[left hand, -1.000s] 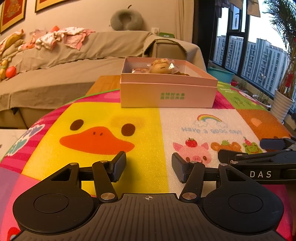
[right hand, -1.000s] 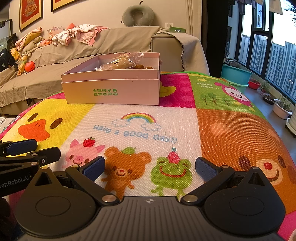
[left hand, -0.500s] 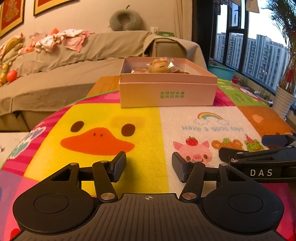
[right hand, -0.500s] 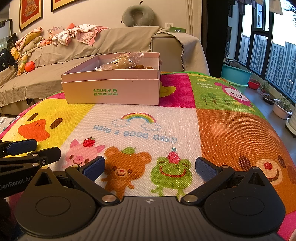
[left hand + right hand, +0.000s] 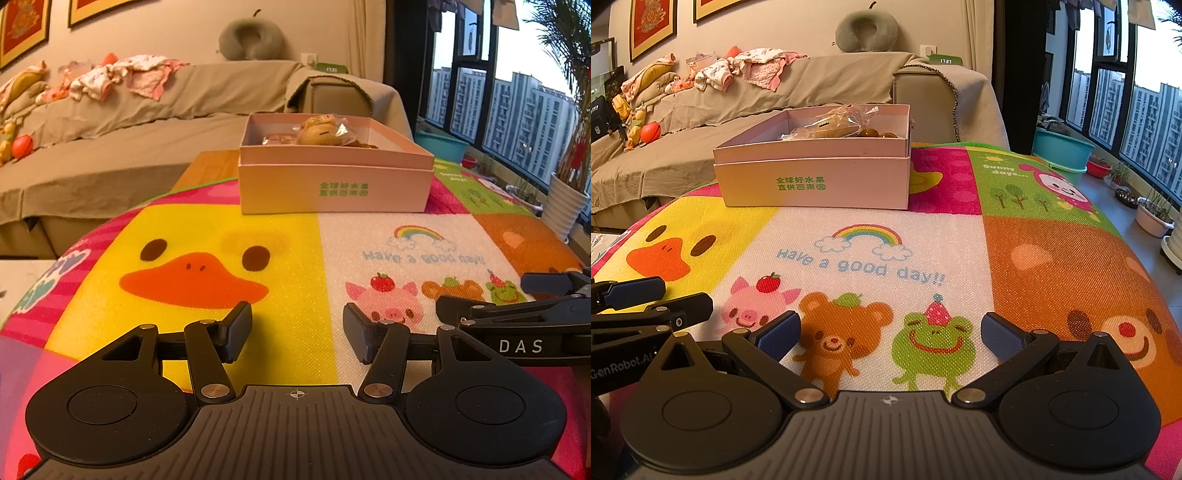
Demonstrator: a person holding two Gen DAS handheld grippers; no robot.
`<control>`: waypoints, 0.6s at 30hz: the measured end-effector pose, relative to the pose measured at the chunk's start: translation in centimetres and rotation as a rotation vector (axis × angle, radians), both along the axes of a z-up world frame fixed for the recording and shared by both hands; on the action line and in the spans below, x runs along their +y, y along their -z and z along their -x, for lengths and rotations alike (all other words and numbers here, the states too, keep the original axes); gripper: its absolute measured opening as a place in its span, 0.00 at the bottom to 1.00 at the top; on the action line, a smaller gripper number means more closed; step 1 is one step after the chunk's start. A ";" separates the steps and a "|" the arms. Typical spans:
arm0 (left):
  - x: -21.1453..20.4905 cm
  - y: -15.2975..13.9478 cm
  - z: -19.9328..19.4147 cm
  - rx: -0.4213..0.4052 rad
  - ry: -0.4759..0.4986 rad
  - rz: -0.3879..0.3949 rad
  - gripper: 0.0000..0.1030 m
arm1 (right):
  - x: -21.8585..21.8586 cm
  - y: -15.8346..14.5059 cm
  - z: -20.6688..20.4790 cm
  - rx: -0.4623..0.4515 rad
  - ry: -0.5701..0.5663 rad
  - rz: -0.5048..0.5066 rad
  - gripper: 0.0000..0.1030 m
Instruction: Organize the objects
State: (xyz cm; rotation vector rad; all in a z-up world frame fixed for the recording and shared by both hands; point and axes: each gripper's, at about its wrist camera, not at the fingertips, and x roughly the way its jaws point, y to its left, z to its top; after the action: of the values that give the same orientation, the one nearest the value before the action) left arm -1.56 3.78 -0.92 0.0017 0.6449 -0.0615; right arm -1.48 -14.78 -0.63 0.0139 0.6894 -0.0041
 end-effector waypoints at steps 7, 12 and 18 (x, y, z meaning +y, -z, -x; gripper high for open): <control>-0.3 0.0 0.0 -0.001 0.000 -0.001 0.58 | 0.0 0.0 0.0 0.000 0.000 -0.001 1.00; -0.3 0.0 -0.1 -0.001 0.000 0.001 0.58 | 0.0 0.0 0.0 0.000 0.000 0.000 1.00; -0.3 0.0 -0.1 -0.001 0.000 0.002 0.58 | 0.0 0.0 0.0 0.000 0.000 -0.001 1.00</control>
State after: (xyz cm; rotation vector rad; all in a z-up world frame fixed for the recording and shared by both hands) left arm -1.49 3.51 -0.91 0.0000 0.6441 -0.0622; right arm -1.50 -14.79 -0.64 0.0145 0.6892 -0.0040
